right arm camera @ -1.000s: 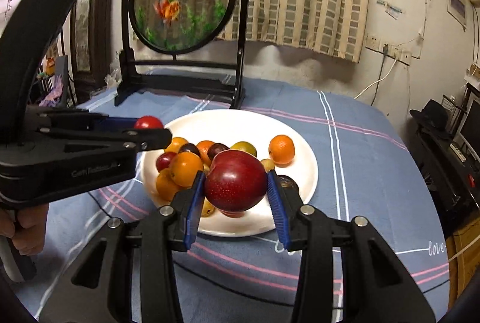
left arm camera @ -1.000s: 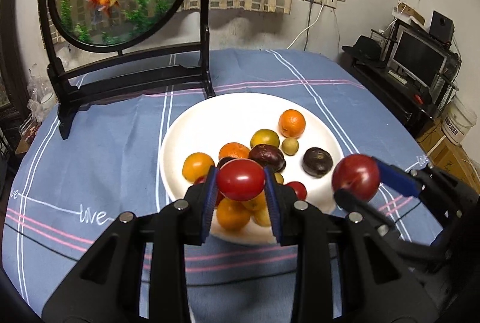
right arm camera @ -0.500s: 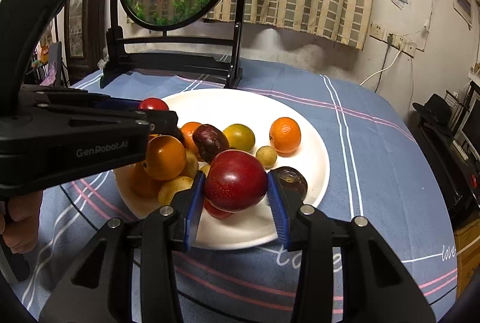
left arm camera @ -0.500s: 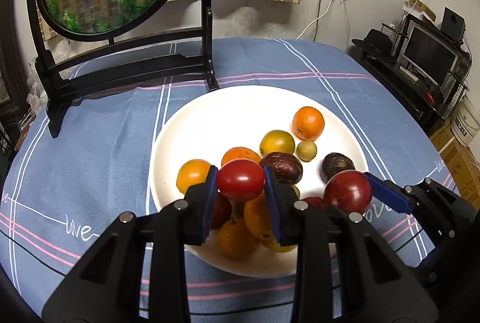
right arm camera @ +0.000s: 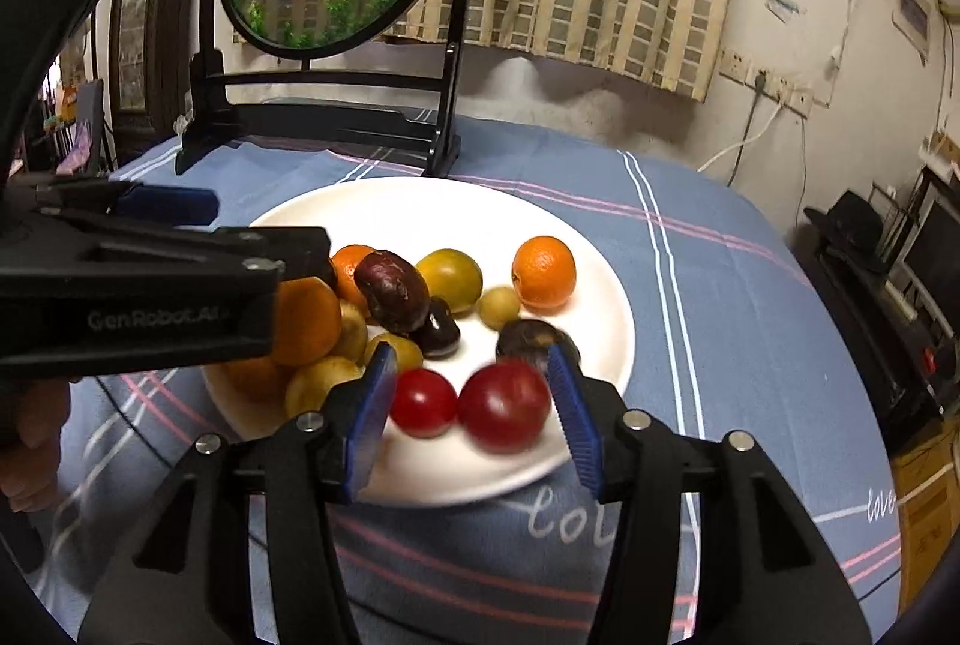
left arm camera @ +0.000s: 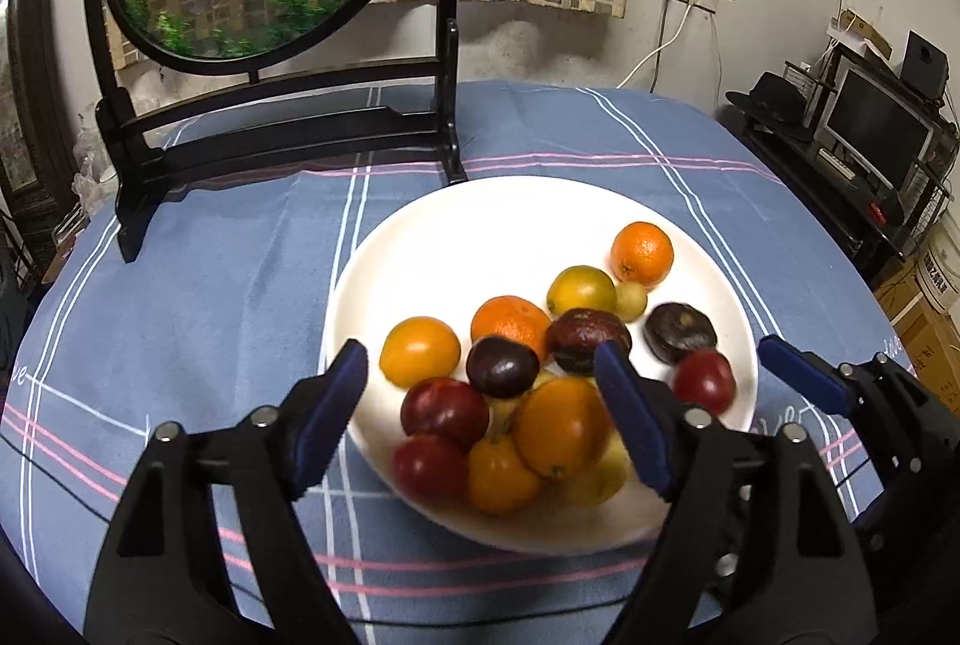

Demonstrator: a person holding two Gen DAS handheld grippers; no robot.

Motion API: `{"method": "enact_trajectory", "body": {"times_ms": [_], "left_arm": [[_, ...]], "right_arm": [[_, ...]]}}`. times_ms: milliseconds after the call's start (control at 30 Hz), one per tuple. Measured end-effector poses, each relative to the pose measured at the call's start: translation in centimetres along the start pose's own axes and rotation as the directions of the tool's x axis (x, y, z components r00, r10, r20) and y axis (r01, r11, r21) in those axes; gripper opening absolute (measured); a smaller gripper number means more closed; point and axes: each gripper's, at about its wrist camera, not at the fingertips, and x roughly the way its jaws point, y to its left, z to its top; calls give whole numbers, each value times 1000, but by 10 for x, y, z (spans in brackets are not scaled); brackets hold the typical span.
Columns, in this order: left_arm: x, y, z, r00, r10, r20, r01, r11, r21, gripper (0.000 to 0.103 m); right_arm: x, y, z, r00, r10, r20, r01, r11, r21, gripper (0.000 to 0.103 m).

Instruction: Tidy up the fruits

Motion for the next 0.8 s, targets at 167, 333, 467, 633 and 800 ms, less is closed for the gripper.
{"method": "enact_trajectory", "body": {"times_ms": [167,333,467,633,800], "left_arm": [[-20,-1,-16,1000,-4,-12,4,1000,3,87],[-47,-1,-38,1000,-8,-16,8,1000,-9,91],[-72,-4,-64,1000,-1,-15,1,1000,-8,97],[-97,-6,-90,1000,2,-28,-2,1000,-19,100],[-119,-11,-113,1000,3,-24,-3,1000,-6,100]], "right_arm": [[-24,-7,-9,1000,12,-13,-11,998,54,56],[-53,-4,-23,1000,10,-26,-8,998,69,57],[-75,5,-42,999,20,-49,-16,997,78,57],[-101,17,-64,998,-6,-66,10,998,67,57],[-121,17,-82,998,-6,-60,12,995,103,57]]}}
